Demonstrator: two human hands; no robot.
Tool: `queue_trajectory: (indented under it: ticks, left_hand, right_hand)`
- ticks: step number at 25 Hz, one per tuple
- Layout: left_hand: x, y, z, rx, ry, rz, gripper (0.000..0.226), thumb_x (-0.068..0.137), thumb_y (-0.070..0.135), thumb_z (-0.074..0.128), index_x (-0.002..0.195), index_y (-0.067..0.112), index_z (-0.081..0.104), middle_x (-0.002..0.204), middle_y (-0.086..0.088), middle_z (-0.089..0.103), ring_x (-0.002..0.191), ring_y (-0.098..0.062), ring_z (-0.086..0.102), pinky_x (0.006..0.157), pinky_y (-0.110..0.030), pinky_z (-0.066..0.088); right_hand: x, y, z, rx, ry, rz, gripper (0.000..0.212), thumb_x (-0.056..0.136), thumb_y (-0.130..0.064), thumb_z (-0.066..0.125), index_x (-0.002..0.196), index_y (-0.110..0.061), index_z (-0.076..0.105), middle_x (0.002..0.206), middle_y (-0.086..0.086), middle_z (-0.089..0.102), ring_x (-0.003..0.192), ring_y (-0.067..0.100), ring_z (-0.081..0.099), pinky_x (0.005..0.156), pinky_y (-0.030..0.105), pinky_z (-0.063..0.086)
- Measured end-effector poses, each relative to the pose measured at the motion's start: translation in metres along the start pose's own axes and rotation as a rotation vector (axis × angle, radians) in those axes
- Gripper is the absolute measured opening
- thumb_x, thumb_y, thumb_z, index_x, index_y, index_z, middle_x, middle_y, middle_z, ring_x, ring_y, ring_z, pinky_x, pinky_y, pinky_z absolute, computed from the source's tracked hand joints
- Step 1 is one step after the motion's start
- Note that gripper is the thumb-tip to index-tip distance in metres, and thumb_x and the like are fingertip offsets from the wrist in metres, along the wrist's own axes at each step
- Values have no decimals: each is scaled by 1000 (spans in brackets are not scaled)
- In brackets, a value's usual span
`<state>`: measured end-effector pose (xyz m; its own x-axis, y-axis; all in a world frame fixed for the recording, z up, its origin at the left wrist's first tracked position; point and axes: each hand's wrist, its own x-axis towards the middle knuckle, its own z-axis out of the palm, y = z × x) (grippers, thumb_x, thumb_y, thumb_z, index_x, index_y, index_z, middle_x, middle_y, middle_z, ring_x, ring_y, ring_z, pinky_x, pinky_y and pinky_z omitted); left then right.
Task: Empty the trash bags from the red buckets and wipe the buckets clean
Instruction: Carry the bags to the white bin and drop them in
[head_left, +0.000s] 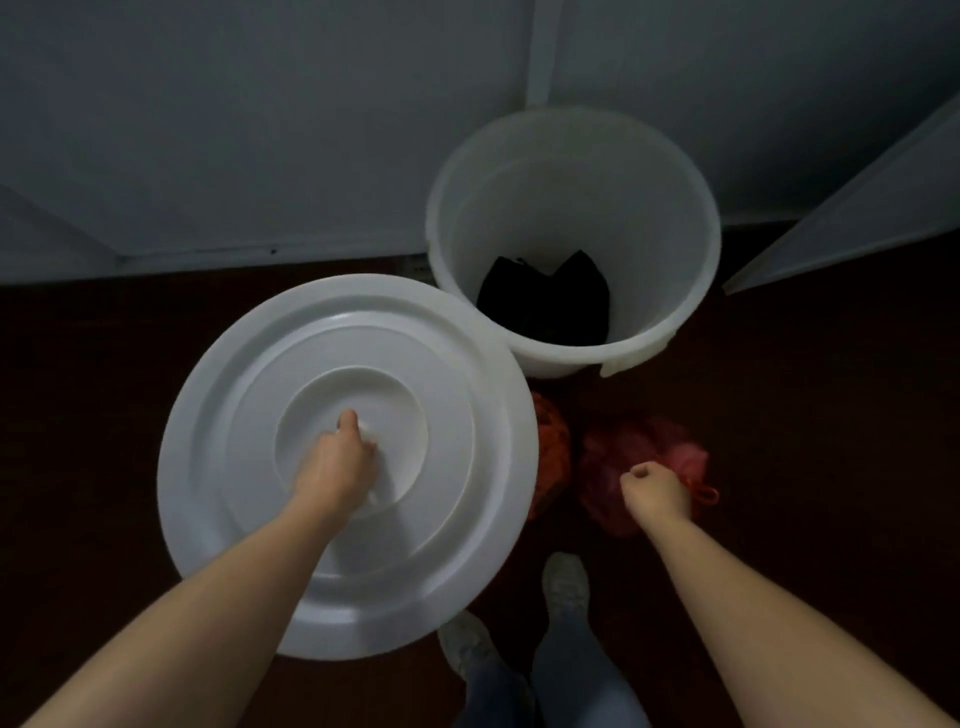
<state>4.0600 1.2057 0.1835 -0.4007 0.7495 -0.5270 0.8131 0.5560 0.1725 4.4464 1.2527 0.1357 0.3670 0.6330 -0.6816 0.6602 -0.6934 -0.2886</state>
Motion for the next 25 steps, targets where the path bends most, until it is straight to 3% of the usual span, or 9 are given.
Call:
queue_trajectory:
  ticks: [6, 10, 14, 17, 21, 25]
  left_hand:
    - [-25, -44, 81, -6, -41, -50, 25, 98, 29, 50, 112, 15, 35, 93, -24, 58, 88, -44, 63, 72, -42, 45]
    - [-29, -39, 141, -32, -61, -28, 26, 98, 30, 51, 109, 14, 34, 88, -26, 58, 81, -46, 63, 68, -44, 46]
    - [-32, -19, 183, -29, -62, -43, 29, 99, 32, 52, 113, 11, 37, 90, -27, 57, 81, -47, 62, 69, -45, 45]
    - [-28, 2, 208, -21, -88, -40, 30, 99, 32, 53, 113, 10, 38, 91, -28, 58, 81, -48, 62, 68, -45, 45]
    - [-21, 27, 231, 0, -101, -52, 31, 100, 36, 50, 113, 12, 37, 91, -25, 57, 81, -47, 62, 68, -45, 46]
    - [-13, 49, 248, 36, -128, -65, 36, 101, 35, 49, 123, 10, 38, 98, -26, 57, 85, -47, 62, 72, -46, 47]
  right_hand:
    - [11, 50, 32, -185, -2, -49, 35, 92, -29, 65, 125, -18, 64, 123, 12, 67, 117, 34, 60, 98, 36, 48]
    - [37, 77, 29, -467, 96, -96, 58, 93, -42, 64, 146, -27, 45, 144, 13, 47, 135, 36, 41, 109, 47, 34]
    - [73, 103, 16, -527, 124, -89, 77, 90, -48, 66, 155, -31, 27, 162, 14, 23, 149, 34, 20, 116, 51, 25]
    - [110, 117, 6, -506, 80, -19, 86, 89, -54, 66, 157, -33, 18, 165, 15, 14, 151, 36, 15, 117, 55, 23]
    - [155, 127, 3, -367, 47, 77, 80, 90, -58, 63, 155, -28, 27, 155, 21, 31, 135, 45, 41, 108, 54, 36]
    - [192, 132, 4, -231, 39, 85, 56, 93, -40, 65, 140, -13, 51, 132, 23, 58, 122, 42, 56, 97, 43, 47]
